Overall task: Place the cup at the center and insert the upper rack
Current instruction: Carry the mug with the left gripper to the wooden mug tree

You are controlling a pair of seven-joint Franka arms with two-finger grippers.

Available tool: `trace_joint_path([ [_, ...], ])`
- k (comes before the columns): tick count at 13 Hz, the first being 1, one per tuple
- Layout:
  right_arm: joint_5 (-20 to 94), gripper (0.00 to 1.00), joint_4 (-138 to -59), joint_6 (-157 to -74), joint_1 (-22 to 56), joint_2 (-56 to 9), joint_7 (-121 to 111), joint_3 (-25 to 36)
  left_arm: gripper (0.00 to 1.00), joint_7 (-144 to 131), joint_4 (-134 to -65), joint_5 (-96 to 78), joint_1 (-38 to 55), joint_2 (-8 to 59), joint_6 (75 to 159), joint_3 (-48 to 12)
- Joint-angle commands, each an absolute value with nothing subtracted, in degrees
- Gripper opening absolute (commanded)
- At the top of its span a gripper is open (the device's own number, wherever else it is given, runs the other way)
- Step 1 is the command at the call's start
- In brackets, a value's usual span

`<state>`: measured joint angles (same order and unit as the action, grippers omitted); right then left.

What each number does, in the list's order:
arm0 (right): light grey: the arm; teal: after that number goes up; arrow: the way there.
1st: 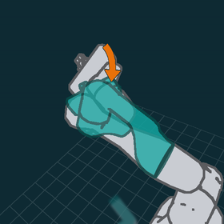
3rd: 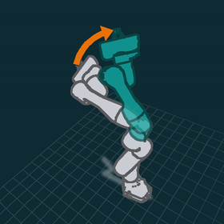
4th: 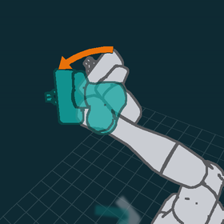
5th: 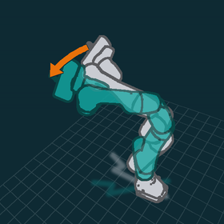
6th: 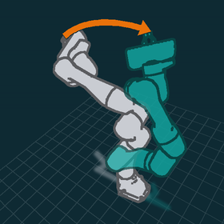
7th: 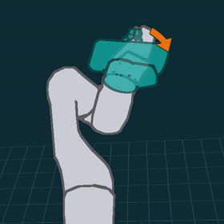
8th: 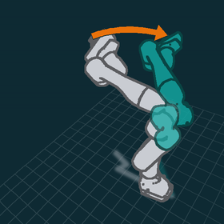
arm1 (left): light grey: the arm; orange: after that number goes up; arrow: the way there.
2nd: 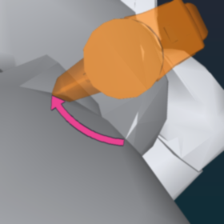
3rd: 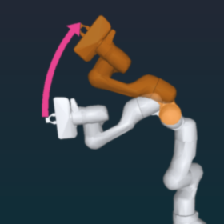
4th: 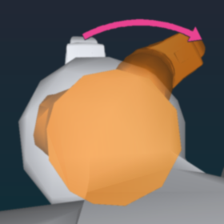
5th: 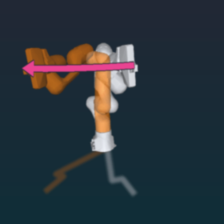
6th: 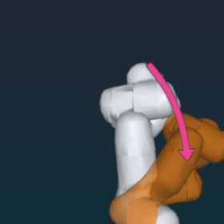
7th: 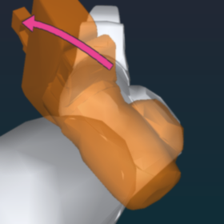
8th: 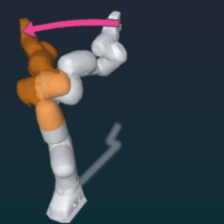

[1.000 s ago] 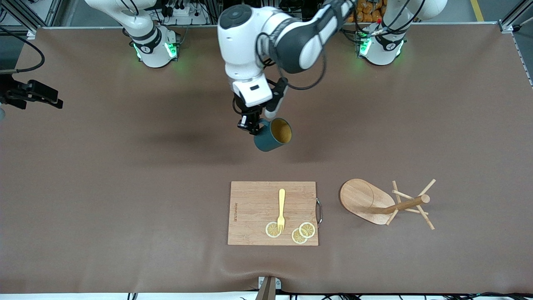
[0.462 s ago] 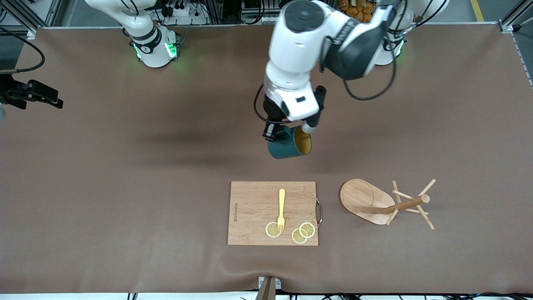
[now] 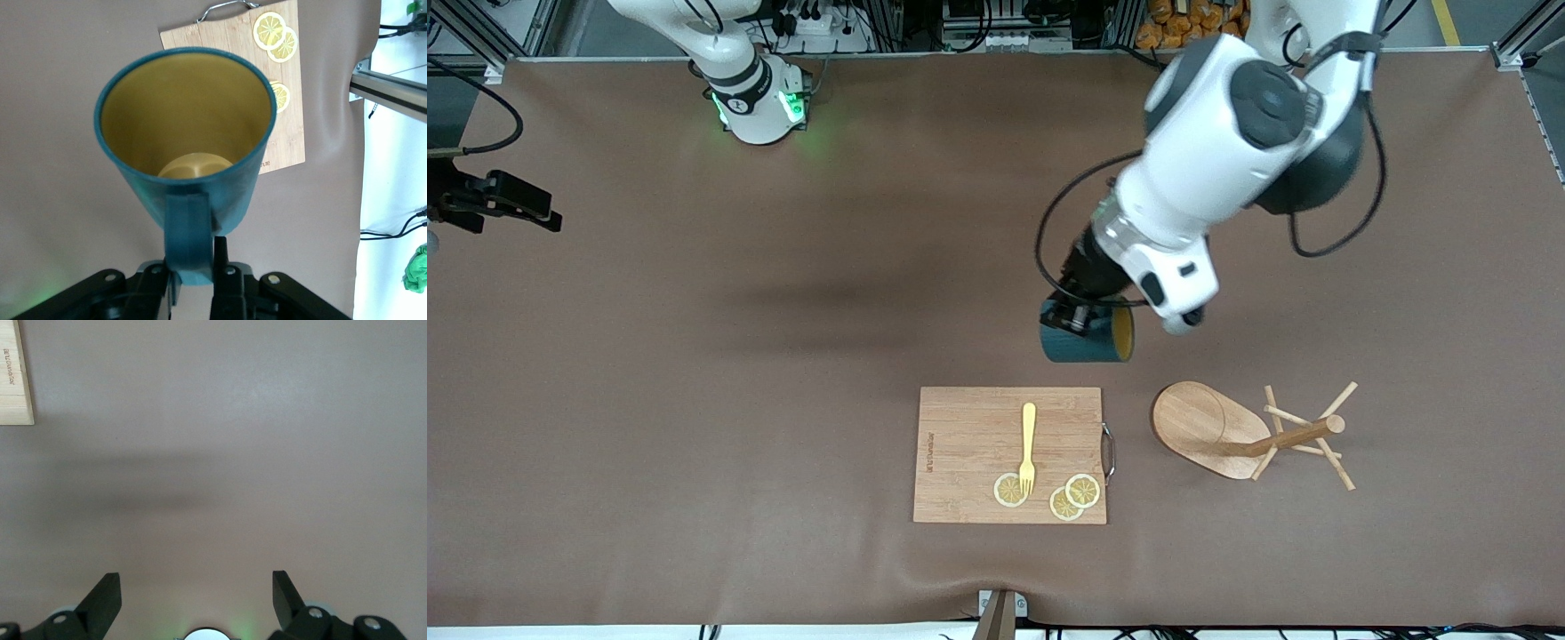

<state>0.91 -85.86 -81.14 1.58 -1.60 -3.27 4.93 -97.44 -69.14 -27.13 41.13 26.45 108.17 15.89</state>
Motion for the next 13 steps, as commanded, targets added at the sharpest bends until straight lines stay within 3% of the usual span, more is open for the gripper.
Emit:
trace_joint_path([
  [1, 0.7, 1.0, -86.7, -81.4, 0.7, 0.1, -3.3, 4.0, 0.0, -93.6, -70.8, -31.6, 37.8, 24.6, 106.1, 15.3],
  [13, 1.2, 1.0, -84.2, -81.6, 1.1, 0.1, -3.4, 3.9, 0.0, -69.5, -71.1, -55.9, 16.1, 26.9, 86.1, 15.3],
])
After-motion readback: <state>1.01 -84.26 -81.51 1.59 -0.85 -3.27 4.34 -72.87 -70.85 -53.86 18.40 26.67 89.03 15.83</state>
